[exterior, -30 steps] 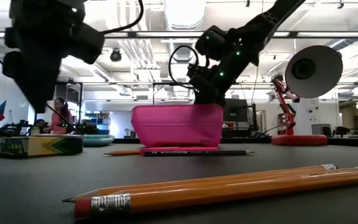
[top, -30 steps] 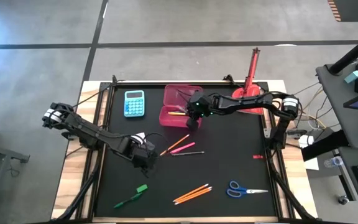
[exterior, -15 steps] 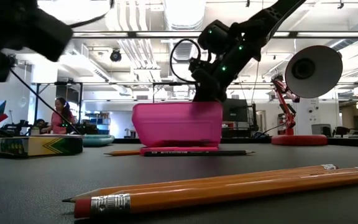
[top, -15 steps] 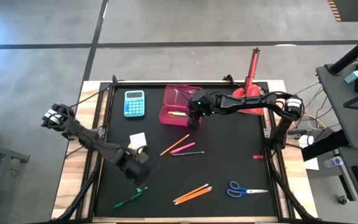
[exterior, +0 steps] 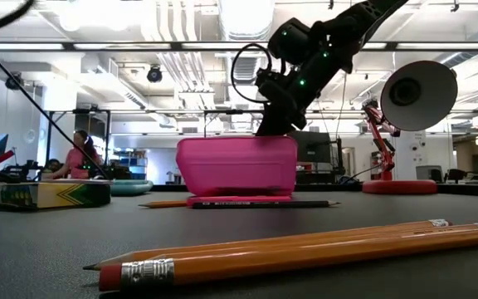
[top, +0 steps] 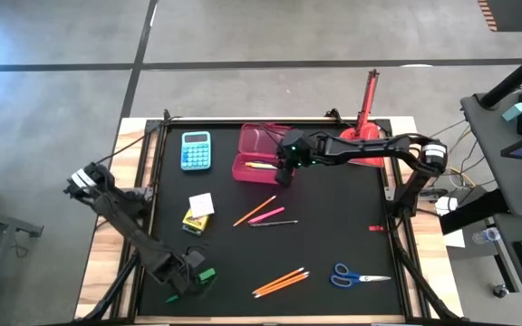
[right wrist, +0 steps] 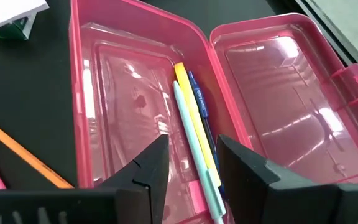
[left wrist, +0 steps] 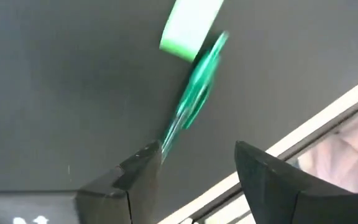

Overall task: Pack school essentials
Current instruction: Put the green pen into the pink supply box

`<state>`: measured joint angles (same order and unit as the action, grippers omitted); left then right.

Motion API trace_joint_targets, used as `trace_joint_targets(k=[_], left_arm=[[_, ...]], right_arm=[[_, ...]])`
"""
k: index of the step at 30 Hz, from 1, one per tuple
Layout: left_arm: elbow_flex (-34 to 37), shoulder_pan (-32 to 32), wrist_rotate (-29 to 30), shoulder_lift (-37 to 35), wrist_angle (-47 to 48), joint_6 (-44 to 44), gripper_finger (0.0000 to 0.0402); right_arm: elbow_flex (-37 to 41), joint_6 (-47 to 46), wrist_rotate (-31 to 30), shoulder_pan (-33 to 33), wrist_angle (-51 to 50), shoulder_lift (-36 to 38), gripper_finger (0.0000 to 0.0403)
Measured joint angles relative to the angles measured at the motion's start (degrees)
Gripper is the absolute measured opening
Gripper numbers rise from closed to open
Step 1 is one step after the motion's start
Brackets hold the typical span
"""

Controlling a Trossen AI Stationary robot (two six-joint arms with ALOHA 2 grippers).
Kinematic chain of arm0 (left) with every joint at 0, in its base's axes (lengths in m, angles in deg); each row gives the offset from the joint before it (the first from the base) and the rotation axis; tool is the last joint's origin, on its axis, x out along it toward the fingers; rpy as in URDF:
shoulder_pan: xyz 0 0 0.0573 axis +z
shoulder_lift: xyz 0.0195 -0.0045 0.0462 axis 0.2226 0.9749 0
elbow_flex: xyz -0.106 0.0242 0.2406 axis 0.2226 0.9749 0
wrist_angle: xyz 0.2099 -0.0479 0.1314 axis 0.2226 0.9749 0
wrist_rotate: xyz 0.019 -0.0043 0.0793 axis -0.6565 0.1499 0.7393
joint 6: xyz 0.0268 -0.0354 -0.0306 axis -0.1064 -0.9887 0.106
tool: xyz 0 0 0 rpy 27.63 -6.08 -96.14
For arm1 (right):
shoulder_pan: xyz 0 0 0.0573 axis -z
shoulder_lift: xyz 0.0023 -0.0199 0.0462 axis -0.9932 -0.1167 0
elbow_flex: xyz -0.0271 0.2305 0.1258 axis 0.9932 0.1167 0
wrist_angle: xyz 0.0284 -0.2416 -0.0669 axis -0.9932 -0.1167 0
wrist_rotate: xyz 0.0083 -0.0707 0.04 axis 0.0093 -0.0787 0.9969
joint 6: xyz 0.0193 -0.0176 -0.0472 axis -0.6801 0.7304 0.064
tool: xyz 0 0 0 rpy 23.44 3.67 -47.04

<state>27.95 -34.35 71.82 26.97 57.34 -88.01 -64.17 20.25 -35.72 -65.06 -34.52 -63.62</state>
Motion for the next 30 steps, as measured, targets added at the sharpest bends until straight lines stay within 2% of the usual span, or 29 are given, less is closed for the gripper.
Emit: trace_joint_targets(k=[14, 18, 24, 26, 30], left_arm=[[-0.66, -1.63, -3.02, 7.14, -0.62, -2.51, 0.0179], [-1.39, -1.59, -4.31, 8.87, 1.2, -2.37, 0.0134], [-1.4, -1.59, -5.07, 8.32, 1.39, -2.46, 0.0022], [-1.38, -1.56, -5.05, 7.51, 1.32, -2.51, 0.0012], [-1.14, -1.62, -3.67, 5.45, 1.17, -2.49, 0.0017]], right_arm=[[0.0, -1.47, -0.03, -0.36, -0.15, 1.29, 0.0123], [0.0, -1.65, -0.06, -0.34, -0.13, 1.29, 0.0118], [0.0, -2.08, -0.44, -0.34, -0.19, 1.29, 0.0121], [0.0, -2.08, -0.42, -0.34, -0.32, 1.29, 0.012], [0.0, -1.91, -0.42, -0.34, -1.16, 1.96, 0.0114]])
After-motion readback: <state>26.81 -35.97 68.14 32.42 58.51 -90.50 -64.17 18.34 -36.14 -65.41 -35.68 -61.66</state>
